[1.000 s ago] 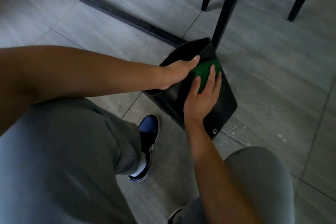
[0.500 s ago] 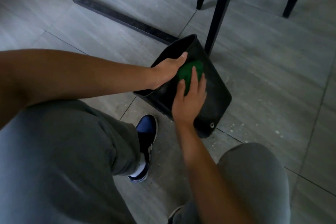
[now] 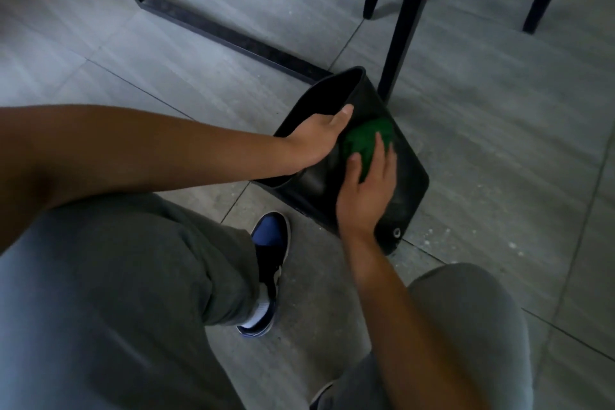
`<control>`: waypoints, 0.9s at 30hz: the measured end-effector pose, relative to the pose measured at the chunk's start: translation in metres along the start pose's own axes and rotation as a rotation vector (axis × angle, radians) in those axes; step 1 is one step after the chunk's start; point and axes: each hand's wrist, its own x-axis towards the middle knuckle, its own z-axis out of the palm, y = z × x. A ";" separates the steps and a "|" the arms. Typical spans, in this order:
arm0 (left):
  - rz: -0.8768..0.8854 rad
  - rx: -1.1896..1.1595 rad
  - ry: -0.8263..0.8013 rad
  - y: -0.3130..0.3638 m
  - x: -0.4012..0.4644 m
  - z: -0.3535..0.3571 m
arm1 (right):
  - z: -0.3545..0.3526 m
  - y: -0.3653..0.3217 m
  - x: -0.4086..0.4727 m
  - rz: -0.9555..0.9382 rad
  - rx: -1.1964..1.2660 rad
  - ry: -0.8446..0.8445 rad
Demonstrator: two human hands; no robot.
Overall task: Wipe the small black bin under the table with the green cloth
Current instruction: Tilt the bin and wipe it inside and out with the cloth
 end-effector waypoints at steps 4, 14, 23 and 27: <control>0.037 0.016 -0.020 -0.003 -0.002 0.010 | -0.016 0.049 0.043 0.366 0.062 0.146; -0.040 0.028 0.040 -0.005 0.010 -0.007 | 0.010 0.001 0.017 0.090 -0.090 0.028; -0.053 0.012 -0.019 -0.014 0.021 -0.008 | 0.002 0.003 -0.032 0.110 -0.062 0.007; -0.071 -0.014 -0.016 -0.014 0.025 -0.010 | -0.008 0.028 -0.023 0.051 -0.119 -0.088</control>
